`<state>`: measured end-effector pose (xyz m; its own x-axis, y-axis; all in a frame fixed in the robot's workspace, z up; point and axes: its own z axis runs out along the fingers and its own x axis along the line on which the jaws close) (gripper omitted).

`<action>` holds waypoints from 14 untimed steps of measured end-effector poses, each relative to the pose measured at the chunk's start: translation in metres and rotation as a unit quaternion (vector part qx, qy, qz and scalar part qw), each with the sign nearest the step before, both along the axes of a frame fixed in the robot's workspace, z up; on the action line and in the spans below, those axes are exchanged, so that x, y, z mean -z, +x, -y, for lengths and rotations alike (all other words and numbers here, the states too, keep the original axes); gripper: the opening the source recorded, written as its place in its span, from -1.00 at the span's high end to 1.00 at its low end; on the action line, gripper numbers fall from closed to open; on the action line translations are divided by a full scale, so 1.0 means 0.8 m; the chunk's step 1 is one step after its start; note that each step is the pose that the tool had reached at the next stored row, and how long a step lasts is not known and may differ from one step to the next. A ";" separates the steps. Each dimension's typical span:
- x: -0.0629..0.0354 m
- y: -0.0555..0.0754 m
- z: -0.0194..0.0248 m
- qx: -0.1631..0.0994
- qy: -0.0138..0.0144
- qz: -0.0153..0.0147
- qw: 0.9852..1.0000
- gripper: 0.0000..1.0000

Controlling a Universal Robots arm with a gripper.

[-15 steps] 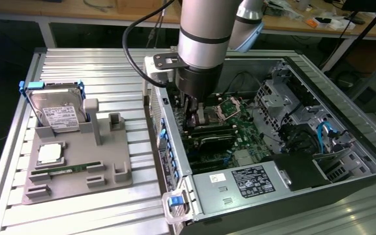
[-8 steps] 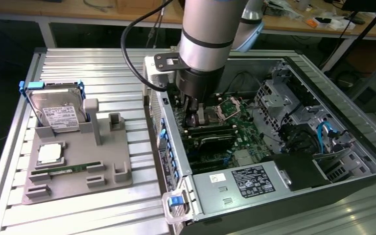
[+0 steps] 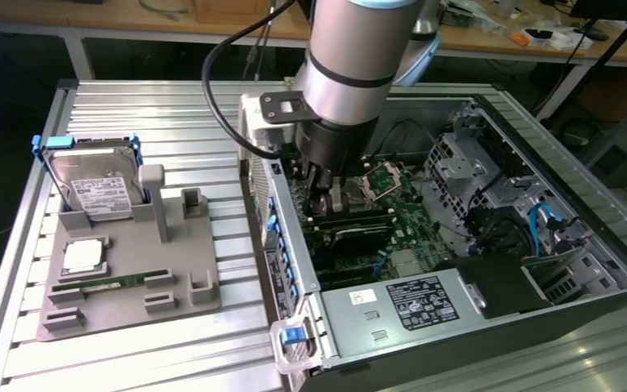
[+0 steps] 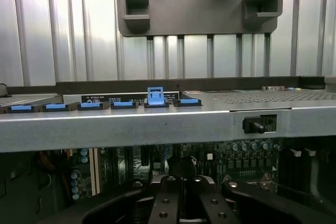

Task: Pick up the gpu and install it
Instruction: 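Press down on the gpu until it lock into place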

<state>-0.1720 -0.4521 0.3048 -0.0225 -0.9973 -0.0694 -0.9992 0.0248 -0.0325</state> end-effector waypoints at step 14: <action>-0.004 0.003 0.0027 0.002 0.022 -0.060 0.998 0.79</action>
